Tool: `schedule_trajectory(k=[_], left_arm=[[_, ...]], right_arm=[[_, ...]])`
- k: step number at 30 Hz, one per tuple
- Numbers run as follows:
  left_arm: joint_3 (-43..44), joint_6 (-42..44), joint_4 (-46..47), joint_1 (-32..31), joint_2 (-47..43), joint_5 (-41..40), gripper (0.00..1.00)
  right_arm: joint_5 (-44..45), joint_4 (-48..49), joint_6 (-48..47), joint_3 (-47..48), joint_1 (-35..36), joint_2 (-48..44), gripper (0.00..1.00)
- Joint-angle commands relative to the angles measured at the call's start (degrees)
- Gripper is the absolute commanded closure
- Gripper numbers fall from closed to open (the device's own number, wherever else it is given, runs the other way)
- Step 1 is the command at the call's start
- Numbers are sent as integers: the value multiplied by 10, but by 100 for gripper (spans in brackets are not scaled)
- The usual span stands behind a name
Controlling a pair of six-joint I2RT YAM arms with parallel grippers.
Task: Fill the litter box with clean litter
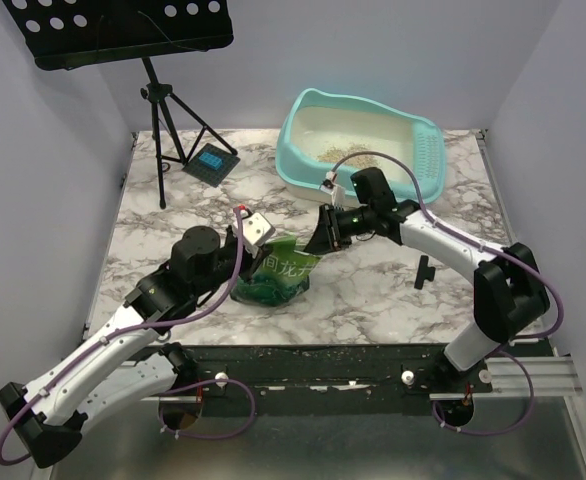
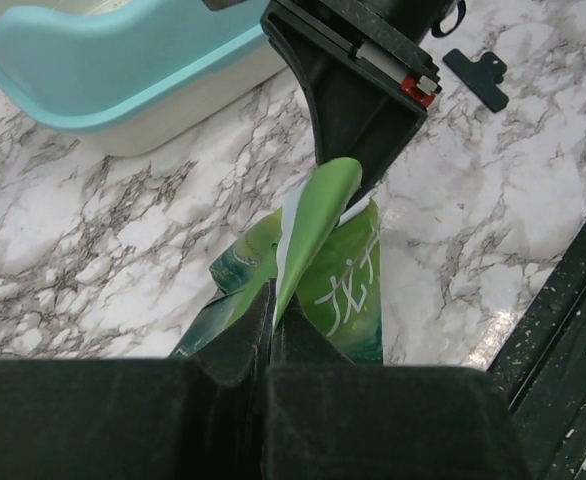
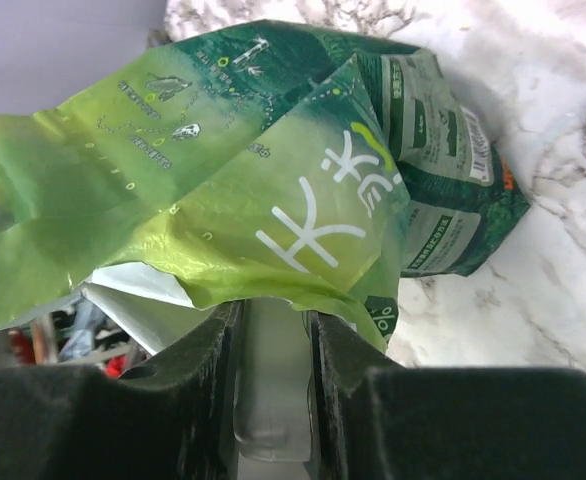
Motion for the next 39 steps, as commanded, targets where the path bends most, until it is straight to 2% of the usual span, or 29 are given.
schedule_trajectory(k=[1,7,12,18,23,31,39], left_arm=[[-5,28,-26,-1,-9,-64,100],[-16,45,-21,-1,-20,-111,100],[-47,64,7,-1,-47,-160,100],[-61,67,13,-1,-54,-140,100],[-68,66,25,-4,-46,-120,100],[-89,78,42,-29,-62,-96,100],[-109,96,61,-51,-96,-50,100]], right_arm=[[-22,243,150,-102,16,14,100],[13,437,282,-133,63,46,100],[75,488,327,-121,84,53,100],[58,464,310,-114,82,29,100],[8,460,304,-118,77,6,100],[-65,413,288,-138,38,-42,100],[-119,423,292,-185,-5,-76,100]])
